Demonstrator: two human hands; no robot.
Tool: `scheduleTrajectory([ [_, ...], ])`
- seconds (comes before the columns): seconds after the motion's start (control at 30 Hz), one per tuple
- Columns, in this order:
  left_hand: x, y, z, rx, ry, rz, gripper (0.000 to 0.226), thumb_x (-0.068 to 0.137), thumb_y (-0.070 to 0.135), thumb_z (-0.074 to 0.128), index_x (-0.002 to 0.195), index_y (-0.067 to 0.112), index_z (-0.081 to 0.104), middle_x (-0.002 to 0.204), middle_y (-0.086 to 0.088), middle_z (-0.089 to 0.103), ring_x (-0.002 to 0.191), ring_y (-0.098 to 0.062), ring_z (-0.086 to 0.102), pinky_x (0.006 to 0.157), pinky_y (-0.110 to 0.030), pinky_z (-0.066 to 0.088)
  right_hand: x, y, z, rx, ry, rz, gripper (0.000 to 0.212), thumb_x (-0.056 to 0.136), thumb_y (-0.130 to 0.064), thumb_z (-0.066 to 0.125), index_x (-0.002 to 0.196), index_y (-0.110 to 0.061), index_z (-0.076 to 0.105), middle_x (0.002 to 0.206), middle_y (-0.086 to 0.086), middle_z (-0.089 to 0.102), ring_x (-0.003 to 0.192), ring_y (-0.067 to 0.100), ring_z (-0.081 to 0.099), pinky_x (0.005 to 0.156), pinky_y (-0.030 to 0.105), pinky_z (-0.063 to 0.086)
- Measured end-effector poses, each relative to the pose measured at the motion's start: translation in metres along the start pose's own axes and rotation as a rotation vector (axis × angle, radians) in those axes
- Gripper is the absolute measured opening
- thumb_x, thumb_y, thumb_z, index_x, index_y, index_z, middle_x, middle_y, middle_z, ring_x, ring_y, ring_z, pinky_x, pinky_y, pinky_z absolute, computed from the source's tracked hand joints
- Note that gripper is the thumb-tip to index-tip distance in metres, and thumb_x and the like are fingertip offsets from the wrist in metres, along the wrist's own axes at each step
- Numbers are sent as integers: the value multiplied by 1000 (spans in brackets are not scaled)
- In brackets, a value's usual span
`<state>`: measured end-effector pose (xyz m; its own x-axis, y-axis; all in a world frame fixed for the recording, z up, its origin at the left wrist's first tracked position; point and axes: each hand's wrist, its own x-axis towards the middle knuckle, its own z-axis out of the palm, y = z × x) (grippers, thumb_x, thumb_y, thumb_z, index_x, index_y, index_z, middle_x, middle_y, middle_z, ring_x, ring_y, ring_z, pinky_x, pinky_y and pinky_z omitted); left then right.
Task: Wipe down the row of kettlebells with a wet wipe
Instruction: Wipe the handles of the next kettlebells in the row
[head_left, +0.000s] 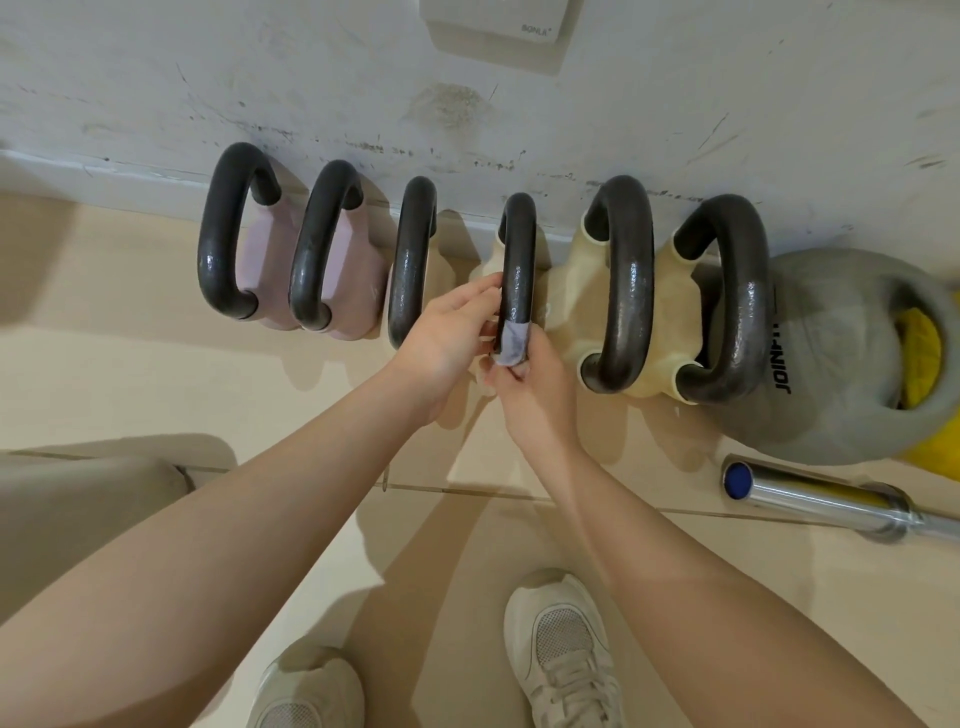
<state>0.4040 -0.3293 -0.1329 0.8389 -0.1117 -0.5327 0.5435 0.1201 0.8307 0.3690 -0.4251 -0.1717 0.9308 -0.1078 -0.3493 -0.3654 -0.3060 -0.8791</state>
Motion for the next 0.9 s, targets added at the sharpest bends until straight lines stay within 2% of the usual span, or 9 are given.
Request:
scheduleTrajectory([
  [0.1,0,2,-2,10,50,-31,32,99,28,36,85,27,65,73,11,65,70,-7,59,68,-18,48,-3,-5,-2,-89,63,-82,22,91,-14,49,111,-23,51,85,0,67,73,13,62,62,26,47],
  [0.17,1,2,-2,-2,94,-64,37,100,34,30,91,20,63,79,7,59,74,-10,56,74,-22,46,-1,-7,-3,-287,47,-97,39,93,-18,43,131,-22,39,99,5,66,80,20,61,63,31,40],
  [0.23,0,2,-2,-38,113,-72,40,100,39,27,103,16,60,83,5,58,77,-11,57,75,-23,46,-4,-8,0,-535,17,-72,59,96,-17,39,148,-25,12,136,6,49,101,27,56,73,33,40],
  [0.3,-4,0,-4,-49,116,-70,42,100,42,26,115,16,56,100,4,63,92,-9,61,86,-23,47,-7,-7,4,-719,44,-192,67,95,-9,38,149,-20,0,155,3,18,128,27,35,99,34,32],
  [0.4,-10,-4,-9,-28,101,-48,43,99,44,26,119,20,55,120,3,62,116,-9,55,107,-29,37,0,2,1,-924,67,-570,58,90,-2,24,147,-11,17,157,3,11,141,25,10,114,36,11],
  [0.5,-13,-2,-13,-17,96,-39,40,100,43,25,117,23,55,130,1,56,127,-10,46,114,-31,29,14,11,-11,-1383,35,-854,54,88,-2,19,136,-2,42,150,7,36,140,26,20,115,39,12],
  [0.67,-14,-5,-16,87,105,-55,59,97,52,22,143,18,37,150,4,39,137,-7,33,118,-33,20,13,10,-27,-2108,-218,-953,63,94,-49,23,137,-8,42,143,4,46,142,24,23,113,48,-3],
  [0.8,-13,-3,-15,33,116,-48,60,98,50,18,141,13,37,148,0,40,134,-8,37,113,-25,24,34,-18,-29,-1978,-182,-1165,46,90,-44,42,106,-11,68,106,4,69,116,27,56,112,44,11],
  [0.9,-13,-3,-14,17,138,-47,59,99,49,19,138,12,42,144,-1,45,129,-8,41,106,-21,28,38,-21,-30,-1885,-107,-1205,34,89,-23,37,94,-9,68,103,11,68,114,33,58,113,44,19],
])
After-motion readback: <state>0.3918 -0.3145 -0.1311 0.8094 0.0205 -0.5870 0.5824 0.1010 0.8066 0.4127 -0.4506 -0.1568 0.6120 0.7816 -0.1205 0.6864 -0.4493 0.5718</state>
